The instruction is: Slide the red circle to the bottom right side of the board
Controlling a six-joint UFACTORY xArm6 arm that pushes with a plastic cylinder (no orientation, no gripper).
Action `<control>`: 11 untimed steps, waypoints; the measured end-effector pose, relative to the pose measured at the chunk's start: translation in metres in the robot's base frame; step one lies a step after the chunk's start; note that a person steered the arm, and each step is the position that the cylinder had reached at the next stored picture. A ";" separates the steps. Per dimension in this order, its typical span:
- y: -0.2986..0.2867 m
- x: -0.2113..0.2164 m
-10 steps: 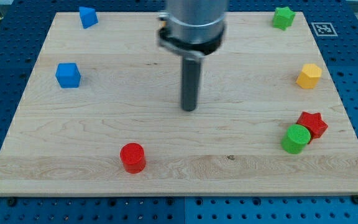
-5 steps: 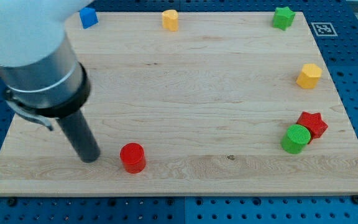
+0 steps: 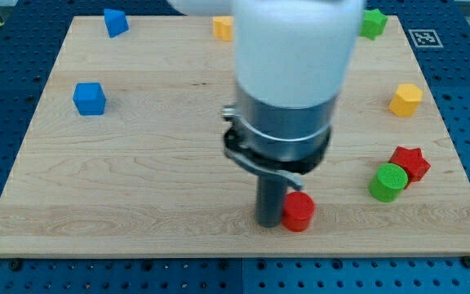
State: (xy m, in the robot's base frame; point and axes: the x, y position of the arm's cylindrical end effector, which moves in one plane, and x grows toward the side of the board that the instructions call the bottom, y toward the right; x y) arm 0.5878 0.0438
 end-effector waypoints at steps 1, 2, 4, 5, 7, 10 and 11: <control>0.039 0.003; 0.073 0.004; 0.106 0.000; 0.107 -0.011; 0.135 0.001; 0.148 0.001; 0.136 0.000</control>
